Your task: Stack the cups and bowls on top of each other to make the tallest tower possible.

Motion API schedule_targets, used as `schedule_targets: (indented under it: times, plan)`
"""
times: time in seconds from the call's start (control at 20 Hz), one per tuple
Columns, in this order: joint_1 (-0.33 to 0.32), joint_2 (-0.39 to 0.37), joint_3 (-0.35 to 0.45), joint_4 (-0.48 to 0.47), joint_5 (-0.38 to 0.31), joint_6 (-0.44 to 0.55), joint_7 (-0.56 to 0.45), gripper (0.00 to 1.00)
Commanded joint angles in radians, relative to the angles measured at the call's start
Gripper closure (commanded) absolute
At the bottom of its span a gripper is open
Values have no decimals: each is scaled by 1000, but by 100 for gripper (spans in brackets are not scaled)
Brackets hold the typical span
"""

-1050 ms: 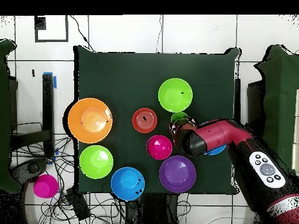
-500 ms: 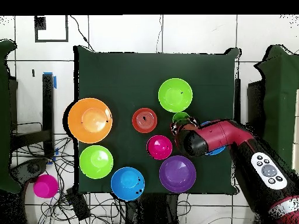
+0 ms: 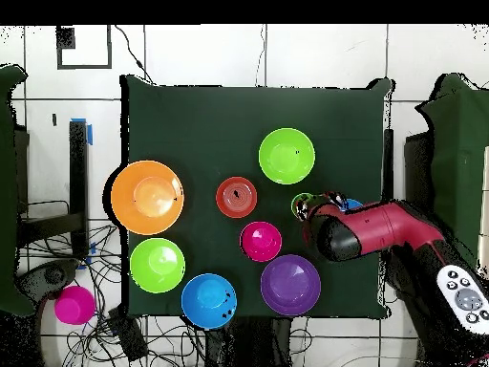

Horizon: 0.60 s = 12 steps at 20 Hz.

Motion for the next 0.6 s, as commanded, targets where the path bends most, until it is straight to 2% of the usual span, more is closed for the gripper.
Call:
schedule_targets:
  times: [0.05, 0.3, 0.6]
  plan:
    - [-32, -116, -21, 110, 48, 120, -172, 0]
    - [-44, -151, -27, 152, 57, 113, -153, 0]
    - [-35, -116, -30, 137, 30, 95, -131, 0]
